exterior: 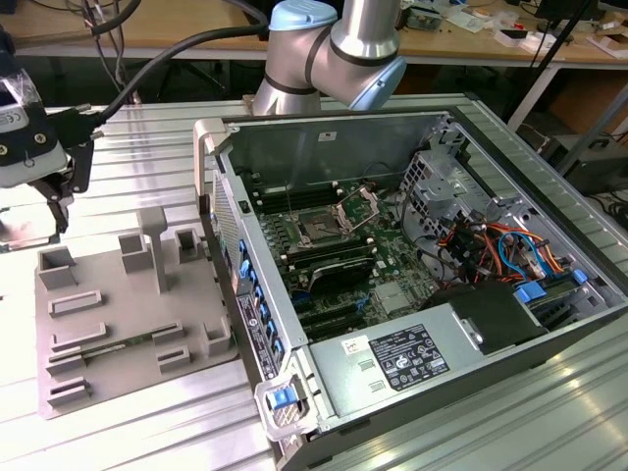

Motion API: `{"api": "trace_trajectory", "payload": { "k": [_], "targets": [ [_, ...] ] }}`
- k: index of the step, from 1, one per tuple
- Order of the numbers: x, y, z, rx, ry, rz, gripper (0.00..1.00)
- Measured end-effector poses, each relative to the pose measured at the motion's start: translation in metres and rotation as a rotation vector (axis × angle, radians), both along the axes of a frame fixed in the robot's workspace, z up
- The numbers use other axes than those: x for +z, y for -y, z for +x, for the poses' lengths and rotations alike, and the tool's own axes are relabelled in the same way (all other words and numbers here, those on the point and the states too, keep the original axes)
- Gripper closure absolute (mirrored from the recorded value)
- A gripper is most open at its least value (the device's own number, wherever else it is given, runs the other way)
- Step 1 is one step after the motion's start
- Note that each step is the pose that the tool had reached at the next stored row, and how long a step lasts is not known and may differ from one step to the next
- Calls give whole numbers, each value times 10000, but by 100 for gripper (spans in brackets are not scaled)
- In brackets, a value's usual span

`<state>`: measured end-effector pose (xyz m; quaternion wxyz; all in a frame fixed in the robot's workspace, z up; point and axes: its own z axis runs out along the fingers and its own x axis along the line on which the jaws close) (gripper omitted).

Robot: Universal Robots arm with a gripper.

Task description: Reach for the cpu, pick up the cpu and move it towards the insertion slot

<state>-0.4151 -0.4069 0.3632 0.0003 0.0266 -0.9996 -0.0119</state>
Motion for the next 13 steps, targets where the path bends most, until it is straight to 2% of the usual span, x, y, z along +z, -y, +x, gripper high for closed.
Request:
{"api": "trace_trajectory", "payload": {
  "k": [5, 11, 13],
  "targets": [
    [53, 0, 0, 0, 1, -3, 45],
    [152, 0, 0, 0, 0, -3, 45],
    [204, 0, 0, 0, 0, -2, 45]
  ]
}}
